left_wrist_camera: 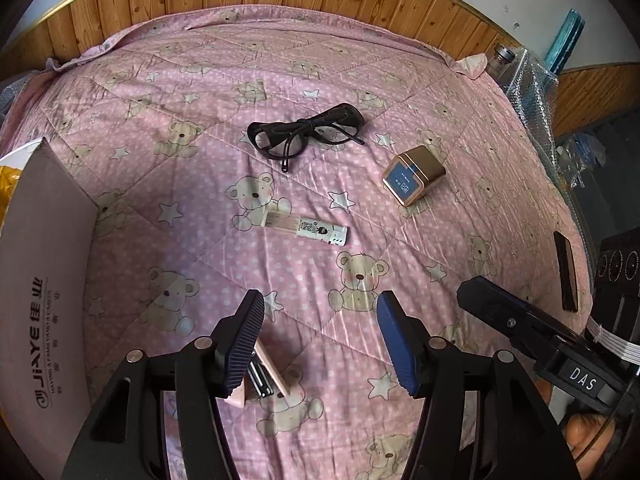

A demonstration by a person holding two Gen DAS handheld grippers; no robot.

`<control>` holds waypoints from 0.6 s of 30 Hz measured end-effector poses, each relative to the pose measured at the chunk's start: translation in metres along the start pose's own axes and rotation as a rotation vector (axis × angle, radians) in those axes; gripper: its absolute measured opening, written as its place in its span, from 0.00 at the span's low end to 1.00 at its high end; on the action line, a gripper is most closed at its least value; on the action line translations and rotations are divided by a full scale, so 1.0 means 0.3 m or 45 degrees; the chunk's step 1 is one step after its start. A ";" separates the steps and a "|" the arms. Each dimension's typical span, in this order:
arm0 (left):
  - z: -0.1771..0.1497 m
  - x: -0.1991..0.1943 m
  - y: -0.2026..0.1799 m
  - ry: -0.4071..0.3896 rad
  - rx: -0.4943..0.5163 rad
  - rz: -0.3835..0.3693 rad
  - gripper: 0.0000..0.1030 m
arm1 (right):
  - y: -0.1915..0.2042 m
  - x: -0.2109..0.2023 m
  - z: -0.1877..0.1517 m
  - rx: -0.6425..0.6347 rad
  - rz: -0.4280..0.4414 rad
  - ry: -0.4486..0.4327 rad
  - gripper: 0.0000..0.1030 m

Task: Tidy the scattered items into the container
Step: 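Grasp the white tube with the left tool while the right tool grasps the gold cube box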

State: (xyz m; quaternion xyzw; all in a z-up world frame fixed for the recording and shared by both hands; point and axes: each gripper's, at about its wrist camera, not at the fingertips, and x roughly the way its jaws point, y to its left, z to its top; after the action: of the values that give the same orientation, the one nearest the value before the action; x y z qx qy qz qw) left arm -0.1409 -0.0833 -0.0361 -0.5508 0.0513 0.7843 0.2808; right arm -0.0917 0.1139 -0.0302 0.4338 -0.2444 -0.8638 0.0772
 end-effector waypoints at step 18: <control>0.170 0.377 -0.034 0.057 -0.032 0.102 0.52 | -0.069 0.272 0.284 -0.409 -0.248 -0.002 0.61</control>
State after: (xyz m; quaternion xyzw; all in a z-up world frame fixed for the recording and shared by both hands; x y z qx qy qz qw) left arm -0.2049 -0.0115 -0.1149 -0.5692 0.0699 0.7830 0.2409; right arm -0.2072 0.1341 -0.0555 0.4367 -0.0602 -0.8955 0.0612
